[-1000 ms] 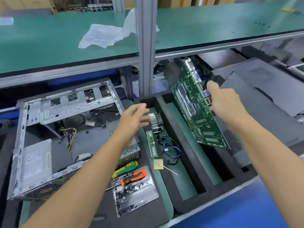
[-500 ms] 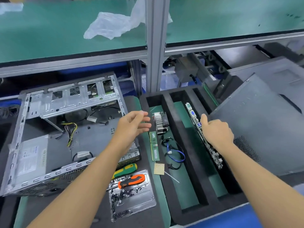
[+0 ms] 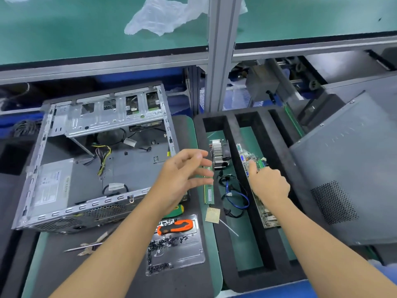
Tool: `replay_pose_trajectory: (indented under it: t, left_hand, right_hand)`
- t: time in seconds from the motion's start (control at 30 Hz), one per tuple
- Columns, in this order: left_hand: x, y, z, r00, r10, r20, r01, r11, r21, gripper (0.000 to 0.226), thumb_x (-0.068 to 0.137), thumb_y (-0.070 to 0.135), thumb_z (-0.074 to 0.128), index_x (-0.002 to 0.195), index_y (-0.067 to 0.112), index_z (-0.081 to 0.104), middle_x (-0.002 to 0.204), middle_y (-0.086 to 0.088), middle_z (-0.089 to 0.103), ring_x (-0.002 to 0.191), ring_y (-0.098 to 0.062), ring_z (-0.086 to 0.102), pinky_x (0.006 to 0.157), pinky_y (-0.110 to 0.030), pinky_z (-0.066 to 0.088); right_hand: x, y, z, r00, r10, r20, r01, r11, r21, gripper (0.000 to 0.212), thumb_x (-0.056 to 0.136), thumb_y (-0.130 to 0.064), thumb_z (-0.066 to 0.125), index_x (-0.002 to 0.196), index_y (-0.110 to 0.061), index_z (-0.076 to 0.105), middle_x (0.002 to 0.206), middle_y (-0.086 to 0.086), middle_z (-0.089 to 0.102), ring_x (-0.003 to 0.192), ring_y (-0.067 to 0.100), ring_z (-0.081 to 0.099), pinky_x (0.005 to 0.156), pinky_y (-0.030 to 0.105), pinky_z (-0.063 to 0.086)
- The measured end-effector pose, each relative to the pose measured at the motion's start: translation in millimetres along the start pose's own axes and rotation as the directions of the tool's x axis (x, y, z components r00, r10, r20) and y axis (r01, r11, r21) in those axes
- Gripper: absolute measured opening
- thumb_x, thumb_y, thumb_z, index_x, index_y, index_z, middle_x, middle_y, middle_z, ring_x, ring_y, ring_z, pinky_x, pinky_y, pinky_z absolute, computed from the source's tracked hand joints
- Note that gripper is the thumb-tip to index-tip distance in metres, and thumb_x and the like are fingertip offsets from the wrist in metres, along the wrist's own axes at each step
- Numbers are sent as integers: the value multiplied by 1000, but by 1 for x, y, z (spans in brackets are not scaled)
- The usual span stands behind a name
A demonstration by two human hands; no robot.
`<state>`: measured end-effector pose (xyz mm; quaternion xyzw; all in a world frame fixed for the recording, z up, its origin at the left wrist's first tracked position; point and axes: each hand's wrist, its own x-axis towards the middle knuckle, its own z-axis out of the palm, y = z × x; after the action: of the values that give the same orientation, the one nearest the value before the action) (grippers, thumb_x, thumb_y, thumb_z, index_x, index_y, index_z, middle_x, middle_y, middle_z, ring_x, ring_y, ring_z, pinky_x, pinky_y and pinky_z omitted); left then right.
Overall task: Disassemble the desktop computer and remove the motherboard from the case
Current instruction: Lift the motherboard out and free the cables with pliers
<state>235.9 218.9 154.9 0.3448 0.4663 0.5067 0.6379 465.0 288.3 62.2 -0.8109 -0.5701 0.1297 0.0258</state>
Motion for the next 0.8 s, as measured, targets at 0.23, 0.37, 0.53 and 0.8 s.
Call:
replay_pose_trajectory:
  t: [0.23, 0.37, 0.53, 0.8]
  left_hand:
    - [-49, -30, -22, 955, -202, 218, 181, 977, 112, 25, 92, 31, 62, 100, 8, 68, 96, -13, 69, 82, -26, 65, 72, -34, 56]
    - [-75, -56, -66, 951, -295, 91, 280, 949, 147, 21, 98, 23, 56, 99, 5, 66, 91, -11, 70, 75, -21, 64, 66, -28, 55]
    - [-114, -86, -151, 890, -254, -378, 317, 941, 116, 25, 100, 23, 53, 89, 4, 65, 78, -8, 69, 58, -14, 59, 50, -23, 46]
    - [-177, -104, -261, 847, 318, -426, 247, 475, 845, 11, 87, 24, 72, 97, 28, 68, 95, 6, 66, 90, -11, 58, 81, -22, 44]
  right_hand:
    - [-25, -10, -8, 866, -314, -388, 300, 949, -96, 44, 90, -42, 60, 108, -2, 52, 97, 22, 50, 83, 36, 48, 66, 43, 40]
    - [-83, -41, 20, 738, -497, -456, 589, 805, 77, 26, 83, -27, 69, 95, -9, 55, 90, 12, 46, 81, 31, 44, 66, 41, 38]
    - [-165, -81, 69, 602, -760, -246, 797, 590, 130, 17, 81, -17, 75, 87, -12, 60, 85, 4, 50, 76, 27, 50, 63, 40, 45]
    - [-252, -153, 108, 304, -936, 177, 947, 317, 46, 50, 74, -66, 65, 89, -18, 68, 85, -1, 61, 87, 26, 57, 76, 39, 49]
